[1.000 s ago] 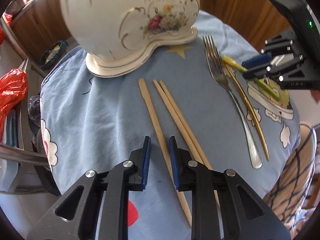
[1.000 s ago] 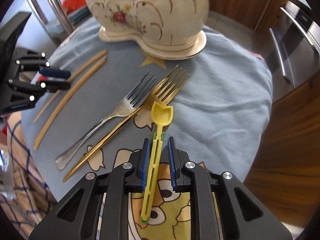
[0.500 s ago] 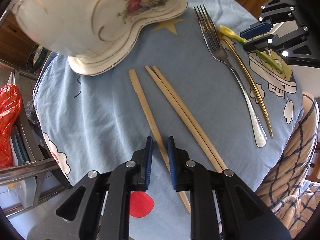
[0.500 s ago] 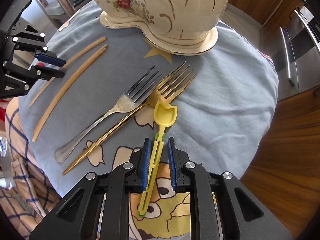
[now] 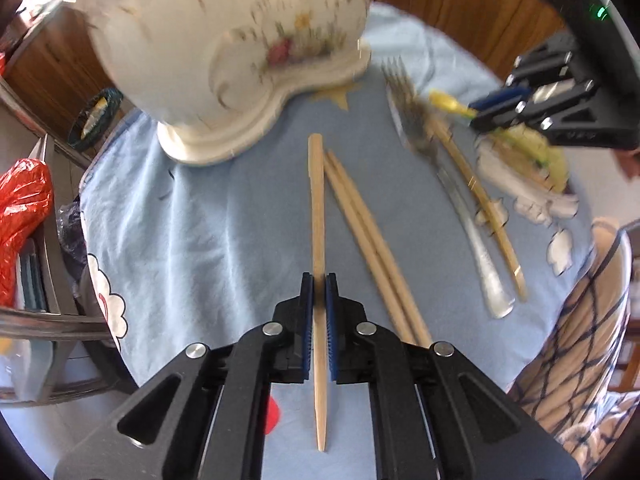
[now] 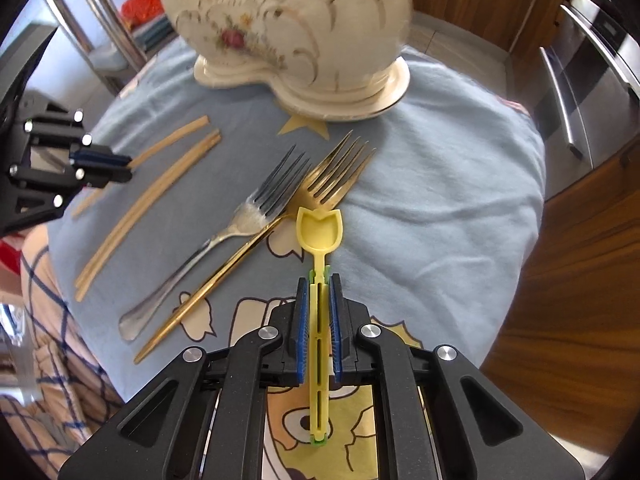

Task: Organize utensils
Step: 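Lift the chopstick and yellow spoon and carry them over the holder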

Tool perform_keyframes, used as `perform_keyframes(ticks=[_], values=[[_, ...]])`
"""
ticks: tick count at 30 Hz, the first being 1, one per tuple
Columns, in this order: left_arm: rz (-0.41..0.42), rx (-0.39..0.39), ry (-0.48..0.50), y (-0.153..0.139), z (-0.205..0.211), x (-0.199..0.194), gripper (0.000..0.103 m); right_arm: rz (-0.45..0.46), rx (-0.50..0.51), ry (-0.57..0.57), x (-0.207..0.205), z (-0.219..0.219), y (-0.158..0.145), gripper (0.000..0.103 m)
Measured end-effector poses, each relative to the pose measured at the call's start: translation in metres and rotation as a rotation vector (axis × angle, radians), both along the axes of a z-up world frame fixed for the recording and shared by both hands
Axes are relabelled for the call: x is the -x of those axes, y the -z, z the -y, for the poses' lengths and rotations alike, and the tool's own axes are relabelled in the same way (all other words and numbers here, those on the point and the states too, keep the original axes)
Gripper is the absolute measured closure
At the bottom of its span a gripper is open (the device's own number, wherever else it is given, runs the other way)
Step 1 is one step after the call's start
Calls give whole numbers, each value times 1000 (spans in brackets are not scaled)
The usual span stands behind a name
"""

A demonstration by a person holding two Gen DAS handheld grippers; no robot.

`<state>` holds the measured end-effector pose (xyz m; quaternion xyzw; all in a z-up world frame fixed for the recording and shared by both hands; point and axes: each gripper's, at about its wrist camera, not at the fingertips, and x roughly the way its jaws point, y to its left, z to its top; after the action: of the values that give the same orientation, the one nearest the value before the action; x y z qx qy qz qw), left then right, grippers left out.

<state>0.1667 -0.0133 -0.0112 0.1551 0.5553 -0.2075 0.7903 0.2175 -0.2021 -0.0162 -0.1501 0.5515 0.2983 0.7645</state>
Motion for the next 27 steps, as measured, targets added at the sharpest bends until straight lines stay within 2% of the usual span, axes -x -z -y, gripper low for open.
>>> perform_keyframes(ticks=[2, 6, 10, 19, 24, 27], values=[[49, 35, -17, -9, -4, 6, 97, 27, -45, 17, 3, 9, -7, 92], [154, 157, -60, -30, -18, 20, 97, 103, -141, 51, 12, 25, -24, 92], [249, 229, -85, -48, -27, 23, 97, 164, -253, 88, 16, 30, -37, 92], [413, 339, -161, -76, -41, 24, 97, 249, -497, 137, 12, 27, -65, 92], [544, 414, -209, -90, -47, 19, 97, 281, -577, 151, 6, 21, -68, 92], [595, 457, -236, -98, -50, 13, 97, 296, -617, 164, -3, 18, -68, 92]])
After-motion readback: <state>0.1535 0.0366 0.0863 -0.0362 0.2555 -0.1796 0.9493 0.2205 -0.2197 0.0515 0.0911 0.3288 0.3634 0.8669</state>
